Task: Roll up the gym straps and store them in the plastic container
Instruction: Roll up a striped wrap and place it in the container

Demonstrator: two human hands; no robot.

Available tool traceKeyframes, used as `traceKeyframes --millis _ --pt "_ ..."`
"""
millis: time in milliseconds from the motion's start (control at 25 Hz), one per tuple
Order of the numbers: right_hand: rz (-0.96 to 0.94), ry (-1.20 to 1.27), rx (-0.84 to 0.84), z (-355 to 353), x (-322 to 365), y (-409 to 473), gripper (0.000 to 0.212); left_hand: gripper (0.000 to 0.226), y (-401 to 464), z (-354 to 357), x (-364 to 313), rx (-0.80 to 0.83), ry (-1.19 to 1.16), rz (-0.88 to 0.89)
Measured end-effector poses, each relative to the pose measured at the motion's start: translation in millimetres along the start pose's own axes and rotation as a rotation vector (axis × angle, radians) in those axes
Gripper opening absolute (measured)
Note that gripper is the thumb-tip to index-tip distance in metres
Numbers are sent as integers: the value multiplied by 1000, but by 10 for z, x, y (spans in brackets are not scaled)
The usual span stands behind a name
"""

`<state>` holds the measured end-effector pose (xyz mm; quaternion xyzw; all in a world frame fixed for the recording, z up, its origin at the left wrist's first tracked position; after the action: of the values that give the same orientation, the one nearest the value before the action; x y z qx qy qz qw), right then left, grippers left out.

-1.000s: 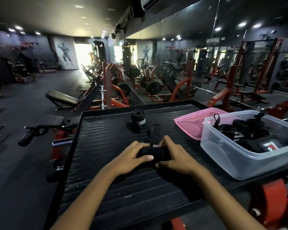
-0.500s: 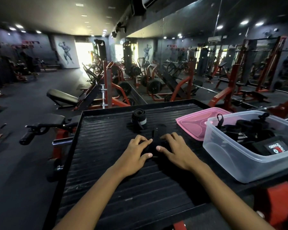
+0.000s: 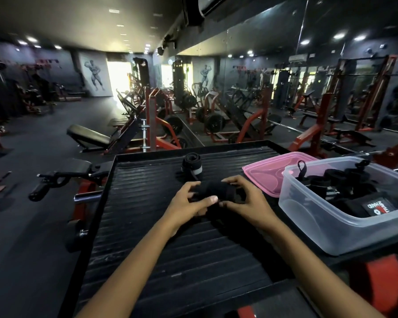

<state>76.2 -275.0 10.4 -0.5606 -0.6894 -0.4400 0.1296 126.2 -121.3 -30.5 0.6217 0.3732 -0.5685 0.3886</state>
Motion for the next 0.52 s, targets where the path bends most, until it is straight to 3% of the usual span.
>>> traceKeyframes --millis 40,120,360,520 --pt "5 69 -16 -32 -3 23 47 55 7 83 -23 55 -202 -66" --pt "2 186 -17 -64 17 41 49 45 47 166 -137 81 -380 -51" --pt "38 254 -19 -139 -7 -29 54 48 95 165 -190 29 -365 134" --pt "138 714 66 -38 4 -43 47 48 27 123 -290 24 -309 236"
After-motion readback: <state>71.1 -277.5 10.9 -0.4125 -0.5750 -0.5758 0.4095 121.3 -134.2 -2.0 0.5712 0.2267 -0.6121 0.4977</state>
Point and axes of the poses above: each hand's wrist, its own y-axis towards the middle knuckle, its own z-axis out of the palm, x = y × z, the point moved 9 cm from there along y, towards the middle knuckle, and after that the axes turned 5 degrees about -y, right-handed, at the moved point
